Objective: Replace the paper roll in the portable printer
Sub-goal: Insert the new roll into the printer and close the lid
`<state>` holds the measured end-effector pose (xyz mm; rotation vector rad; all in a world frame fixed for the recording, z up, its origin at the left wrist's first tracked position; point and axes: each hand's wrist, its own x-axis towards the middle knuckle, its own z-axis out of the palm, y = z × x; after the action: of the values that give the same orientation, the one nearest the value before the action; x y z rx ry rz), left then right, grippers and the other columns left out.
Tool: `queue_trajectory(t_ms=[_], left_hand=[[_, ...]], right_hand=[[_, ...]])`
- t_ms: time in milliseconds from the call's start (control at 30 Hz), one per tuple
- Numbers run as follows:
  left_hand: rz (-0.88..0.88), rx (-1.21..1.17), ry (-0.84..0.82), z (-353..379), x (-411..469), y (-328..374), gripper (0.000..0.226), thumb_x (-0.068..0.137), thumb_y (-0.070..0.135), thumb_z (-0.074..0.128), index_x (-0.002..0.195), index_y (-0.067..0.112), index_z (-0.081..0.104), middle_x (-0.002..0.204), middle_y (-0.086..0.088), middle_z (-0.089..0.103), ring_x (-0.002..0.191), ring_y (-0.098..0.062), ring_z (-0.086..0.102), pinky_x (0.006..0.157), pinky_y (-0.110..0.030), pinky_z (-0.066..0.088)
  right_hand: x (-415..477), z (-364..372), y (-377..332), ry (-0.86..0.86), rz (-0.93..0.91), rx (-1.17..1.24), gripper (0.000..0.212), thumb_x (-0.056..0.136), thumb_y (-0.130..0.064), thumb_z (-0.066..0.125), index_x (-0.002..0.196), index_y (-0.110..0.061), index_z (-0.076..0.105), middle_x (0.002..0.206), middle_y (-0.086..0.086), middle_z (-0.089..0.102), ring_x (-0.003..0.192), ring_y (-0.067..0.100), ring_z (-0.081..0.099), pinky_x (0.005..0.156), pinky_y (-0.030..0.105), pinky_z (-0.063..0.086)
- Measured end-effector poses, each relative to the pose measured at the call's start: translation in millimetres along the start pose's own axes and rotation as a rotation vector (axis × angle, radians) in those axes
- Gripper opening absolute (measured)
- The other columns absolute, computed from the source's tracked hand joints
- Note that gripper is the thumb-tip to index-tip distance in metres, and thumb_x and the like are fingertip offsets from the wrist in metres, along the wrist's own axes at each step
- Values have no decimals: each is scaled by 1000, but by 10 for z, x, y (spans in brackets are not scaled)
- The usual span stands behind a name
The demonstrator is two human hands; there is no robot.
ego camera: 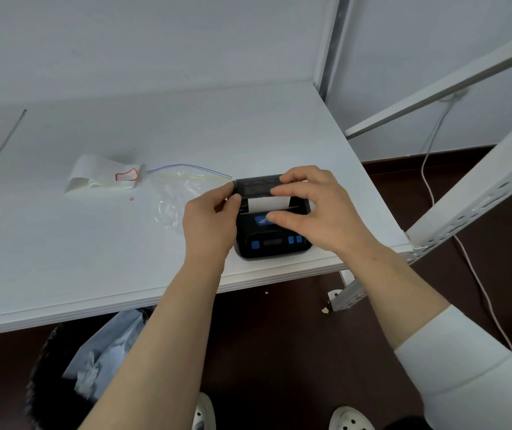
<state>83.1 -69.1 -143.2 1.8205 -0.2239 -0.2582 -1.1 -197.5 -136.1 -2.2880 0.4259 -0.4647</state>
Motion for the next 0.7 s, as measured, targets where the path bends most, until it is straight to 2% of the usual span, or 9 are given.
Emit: queue_trajectory(t_ms=[133, 233, 367, 533, 600, 700], left_hand=[[-10, -19, 2, 6, 7, -8, 29, 90, 12, 56, 116, 14, 66, 83, 21, 60, 81, 2, 58, 84, -20, 45], [-11, -46, 12, 4, 12, 4, 28, 90, 14, 56, 116, 14, 66, 90, 14, 63, 85, 2, 58, 83, -17, 44], [-9, -51, 20, 6, 17, 11, 29, 90, 15, 56, 117, 13, 65, 102, 7, 64, 97, -7, 58, 88, -19, 43], [4, -65, 13, 9, 28, -4, 29, 90, 14, 56, 117, 11, 65, 100, 7, 64, 97, -9, 59, 88, -19, 43], [10, -63, 5, 9, 27, -4, 28, 90, 12, 56, 116, 11, 66, 91, 11, 65, 91, -7, 60, 84, -18, 44], [13, -44, -12, 0, 25, -15, 28, 89, 10, 56, 115, 12, 66, 83, 17, 62, 86, -5, 59, 80, -15, 44]], right_hand=[[33, 20, -2, 24, -51, -53, 11, 82, -16, 66, 89, -12, 73, 108, 0, 64, 107, 16, 54, 88, 11, 36], [44, -19, -18, 1, -87, -67, 9, 85, -15, 63, 89, -11, 70, 104, 3, 66, 101, 17, 59, 89, 20, 42], [53, -82, -70, -47, -85, -68, 10, 87, -17, 59, 92, -14, 67, 101, 2, 68, 97, 14, 59, 87, 20, 43], [35, -149, -114, -90, 10, 26, 9, 89, -19, 58, 94, -19, 65, 102, -1, 69, 96, 15, 60, 87, 26, 46], [27, -159, -122, -97, 43, 74, 6, 87, -19, 60, 89, -22, 65, 103, -2, 69, 99, 15, 61, 85, 20, 44], [-7, -171, -144, -145, 74, 102, 8, 84, -16, 63, 79, -22, 65, 106, -3, 68, 105, 9, 59, 83, 5, 38]])
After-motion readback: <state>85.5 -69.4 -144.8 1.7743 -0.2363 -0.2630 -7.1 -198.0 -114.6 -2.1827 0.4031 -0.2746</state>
